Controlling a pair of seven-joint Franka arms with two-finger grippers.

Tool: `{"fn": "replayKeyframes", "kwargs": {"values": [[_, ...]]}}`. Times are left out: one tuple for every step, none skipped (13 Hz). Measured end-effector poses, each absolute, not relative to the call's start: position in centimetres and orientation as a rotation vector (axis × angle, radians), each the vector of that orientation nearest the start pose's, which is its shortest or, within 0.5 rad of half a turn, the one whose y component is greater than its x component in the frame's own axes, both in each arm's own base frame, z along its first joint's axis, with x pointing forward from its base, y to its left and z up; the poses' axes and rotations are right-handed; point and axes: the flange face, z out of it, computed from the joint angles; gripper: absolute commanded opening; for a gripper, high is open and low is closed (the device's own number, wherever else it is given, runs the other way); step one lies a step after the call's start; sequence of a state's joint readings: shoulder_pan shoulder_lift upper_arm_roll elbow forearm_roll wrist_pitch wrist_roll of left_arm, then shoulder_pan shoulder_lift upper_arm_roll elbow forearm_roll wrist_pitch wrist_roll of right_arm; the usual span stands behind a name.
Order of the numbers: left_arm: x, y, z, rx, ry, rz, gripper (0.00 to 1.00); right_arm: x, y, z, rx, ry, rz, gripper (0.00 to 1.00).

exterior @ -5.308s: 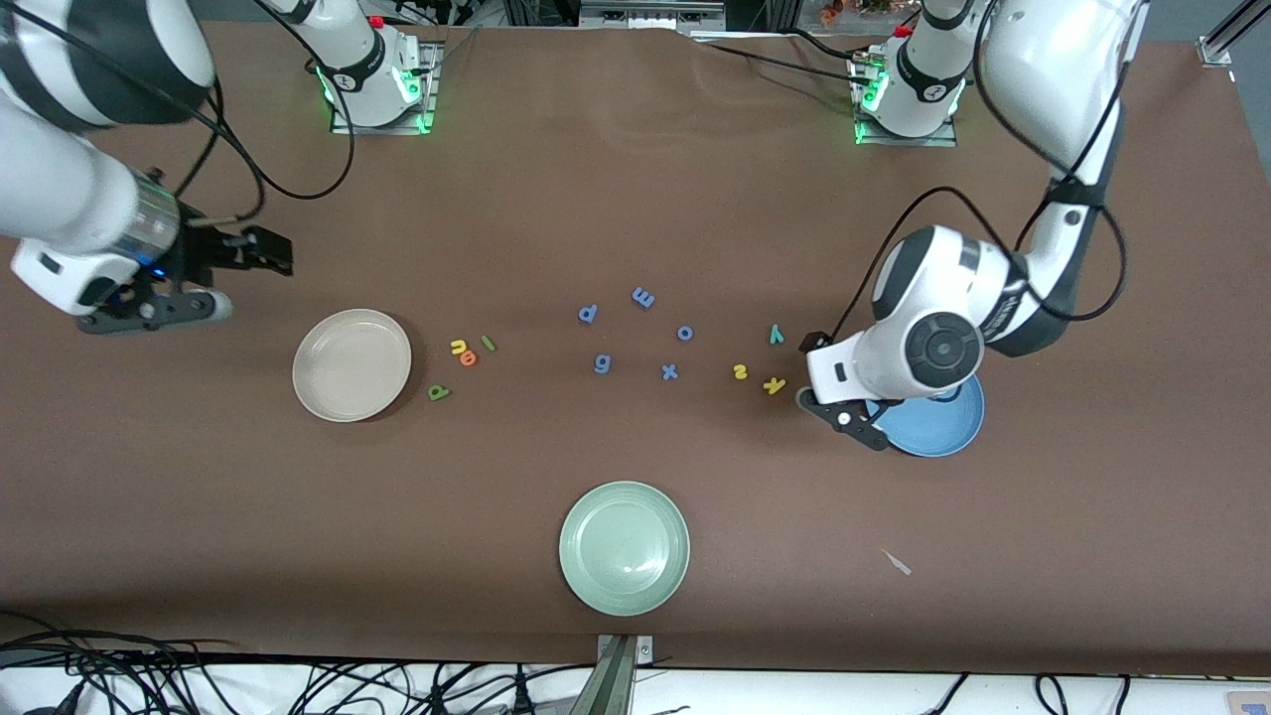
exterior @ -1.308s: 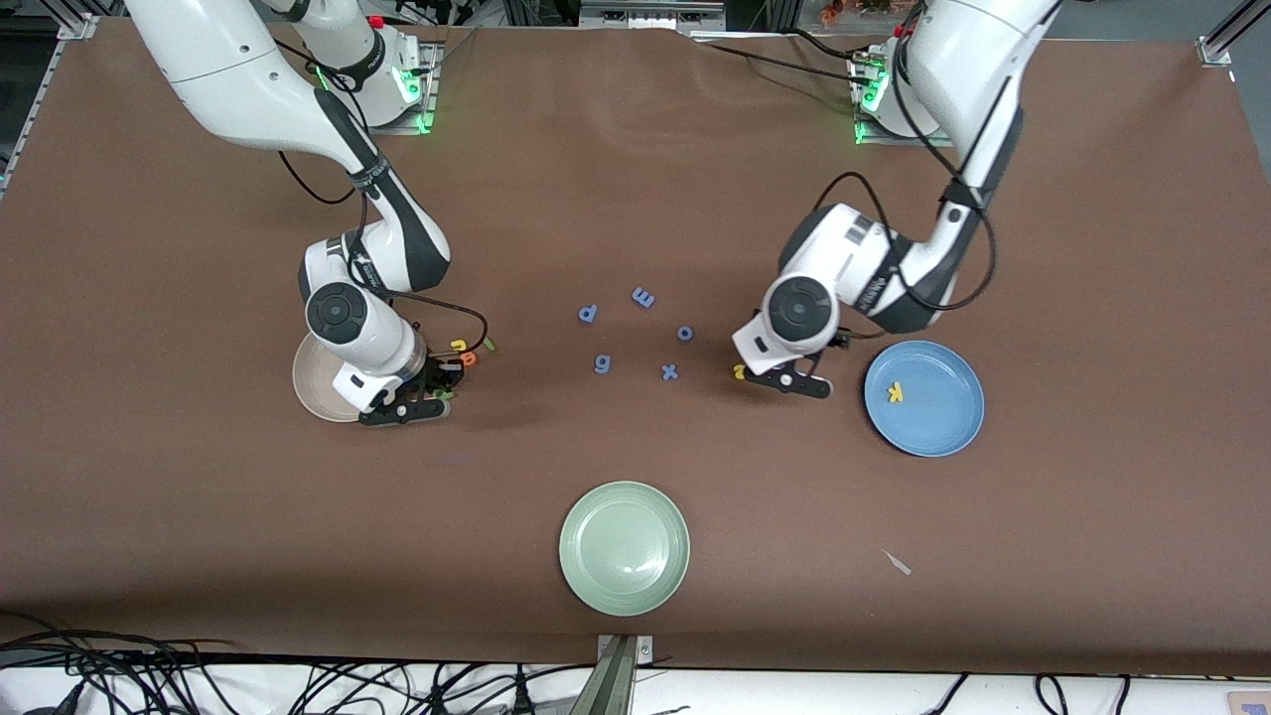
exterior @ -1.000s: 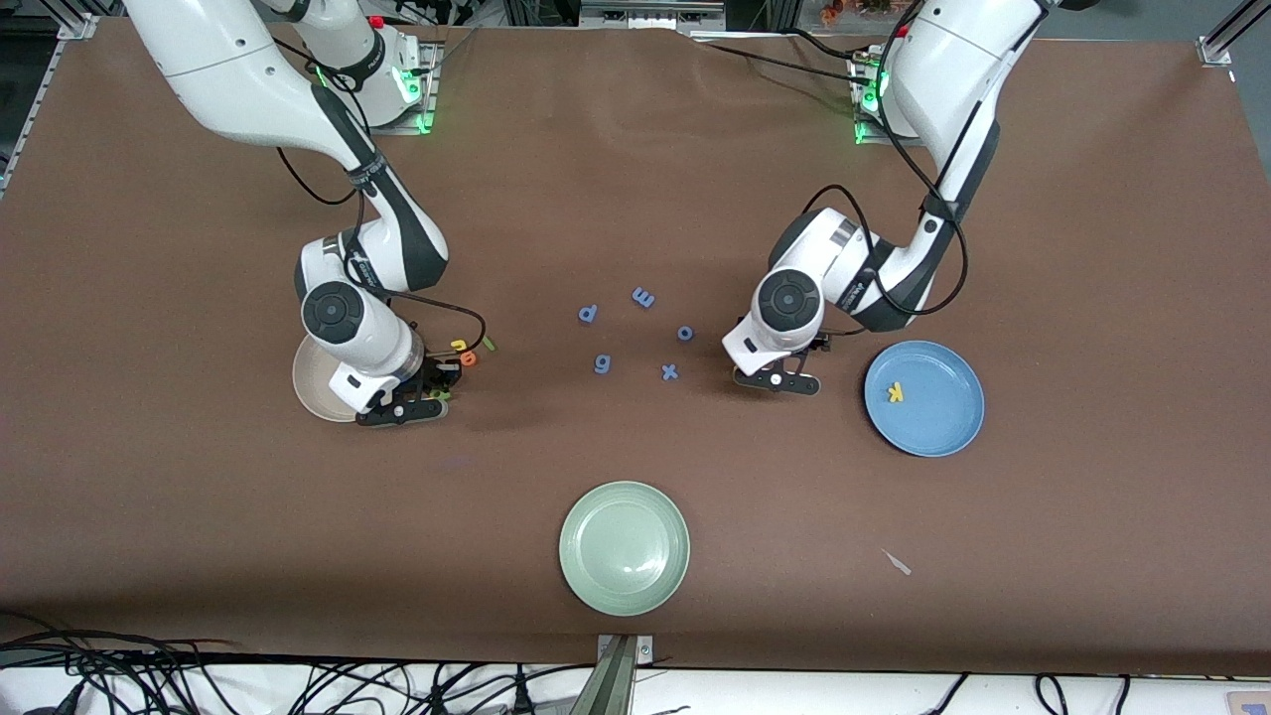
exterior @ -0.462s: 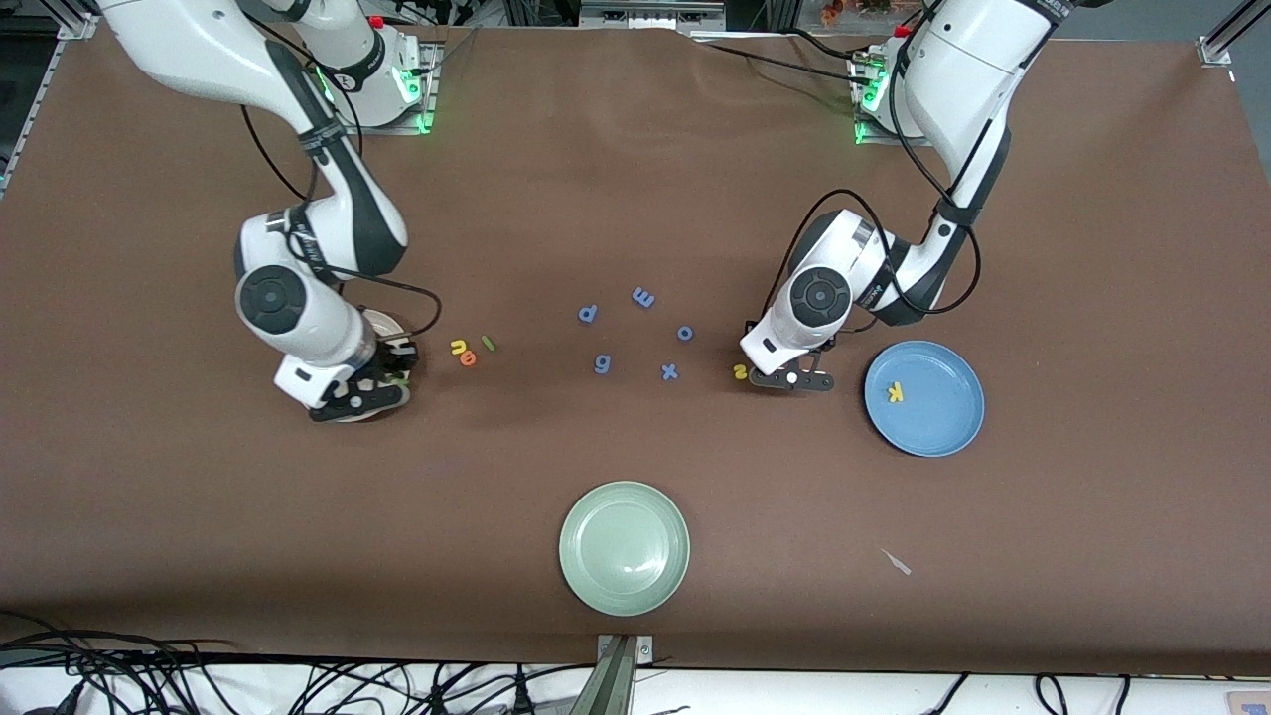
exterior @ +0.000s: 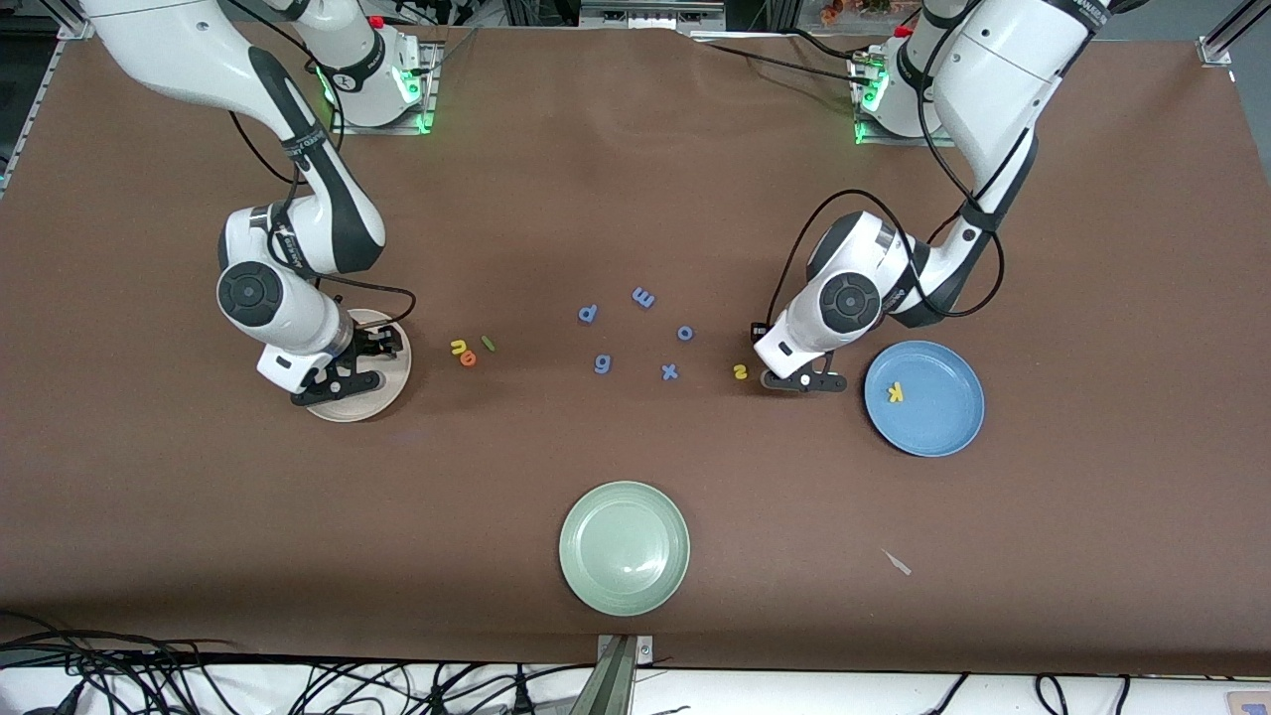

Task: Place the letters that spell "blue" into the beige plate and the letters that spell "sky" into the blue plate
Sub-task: 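Drop the green letter in the beige plate while the left gripper grasps teal y, then carry the teal y into the blue plate with the left gripper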

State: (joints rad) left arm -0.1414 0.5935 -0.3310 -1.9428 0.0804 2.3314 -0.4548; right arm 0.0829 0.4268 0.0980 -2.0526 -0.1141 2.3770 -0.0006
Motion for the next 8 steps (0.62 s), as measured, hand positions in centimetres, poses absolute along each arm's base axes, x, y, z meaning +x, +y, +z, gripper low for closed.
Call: {"fn": "replayKeyframes", "kwargs": {"values": [[53.4, -27.1, 17.3, -3.17, 0.07, 0.334, 0.46, 57.5, 11.1, 22.5, -3.155, -0.378, 0.142, 0.78], [53.2, -27.3, 17.1, -3.173, 0.073, 0.332, 0.24, 57.5, 12.6, 22.9, -3.156, -0.326, 0.141, 0.78], [53.1, -27.4, 17.1, -3.174, 0.076, 0.332, 0.15, 57.3, 14.3, 23.3, -3.154, -0.273, 0.141, 0.77], [53.0, -27.4, 17.1, -3.174, 0.076, 0.333, 0.09, 56.9, 16.0, 23.5, -3.152, -0.221, 0.141, 0.77], [53.1, -27.4, 17.1, -3.174, 0.075, 0.332, 0.07, 56.4, 17.6, 23.6, -3.151, -0.166, 0.143, 0.77], [53.1, -27.4, 17.2, -3.175, 0.076, 0.33, 0.04, 55.9, 19.0, 23.5, -3.151, -0.114, 0.151, 0.77], [53.1, -27.4, 17.2, -3.175, 0.077, 0.33, 0.0, 55.4, 20.3, 23.3, -3.152, -0.079, 0.161, 0.78], [53.1, -27.4, 17.2, -3.175, 0.077, 0.33, 0.0, 54.9, 21.1, 23.0, -3.153, -0.066, 0.172, 0.78]]}}
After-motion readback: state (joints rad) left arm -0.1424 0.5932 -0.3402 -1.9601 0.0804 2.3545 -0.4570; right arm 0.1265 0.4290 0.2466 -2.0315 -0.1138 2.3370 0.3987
